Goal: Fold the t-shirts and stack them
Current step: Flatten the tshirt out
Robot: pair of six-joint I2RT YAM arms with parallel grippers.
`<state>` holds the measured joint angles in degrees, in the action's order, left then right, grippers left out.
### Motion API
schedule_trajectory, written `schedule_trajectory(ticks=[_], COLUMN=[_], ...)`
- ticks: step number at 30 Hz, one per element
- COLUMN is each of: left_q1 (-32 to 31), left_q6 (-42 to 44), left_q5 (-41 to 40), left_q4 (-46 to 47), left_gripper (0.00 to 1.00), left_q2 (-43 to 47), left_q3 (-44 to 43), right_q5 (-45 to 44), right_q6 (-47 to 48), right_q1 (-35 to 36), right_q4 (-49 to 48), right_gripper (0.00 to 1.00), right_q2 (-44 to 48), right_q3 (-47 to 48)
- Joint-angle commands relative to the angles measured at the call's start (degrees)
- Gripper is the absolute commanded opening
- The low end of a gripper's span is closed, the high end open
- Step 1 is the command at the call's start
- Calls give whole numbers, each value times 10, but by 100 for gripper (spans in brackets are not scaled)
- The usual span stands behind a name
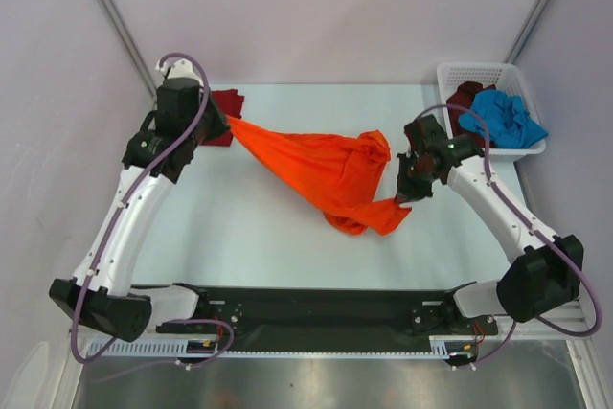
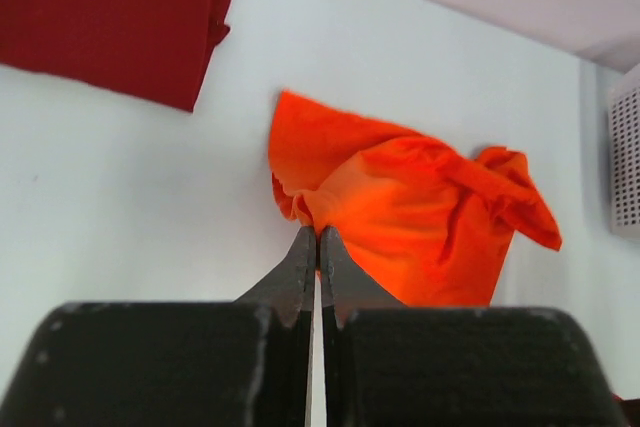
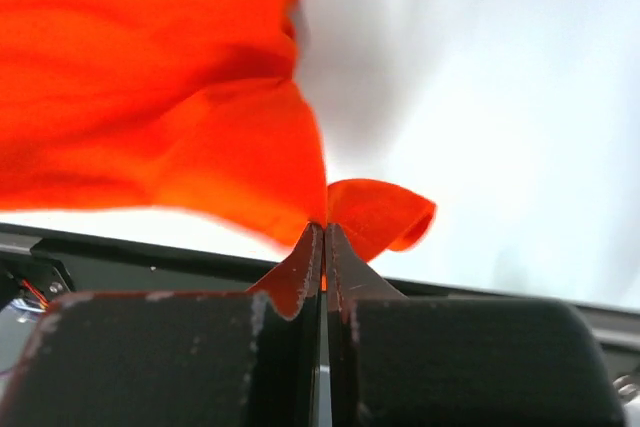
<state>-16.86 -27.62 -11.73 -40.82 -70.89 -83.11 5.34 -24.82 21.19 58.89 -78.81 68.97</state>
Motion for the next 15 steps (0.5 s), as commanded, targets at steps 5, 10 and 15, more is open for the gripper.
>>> schedule_trajectory(ticks=[5,10,15], left_q1=[-2,1,1], left_q6=[46,33,24], left_q5=[-39,-55,-84], left_q4=[5,5,2], left_gripper=[0,0,0], left_q2=[-10,50,81], left_q3=[-17,105,197], right_q5=[16,114,123], right_q6=[2,-61,-57], right_q1=[104,175,173], right_q4=[68,-10,-26], right_gripper=[0,4,48], right_q2=[-10,9,14], right_q3=[-22,-158,-160])
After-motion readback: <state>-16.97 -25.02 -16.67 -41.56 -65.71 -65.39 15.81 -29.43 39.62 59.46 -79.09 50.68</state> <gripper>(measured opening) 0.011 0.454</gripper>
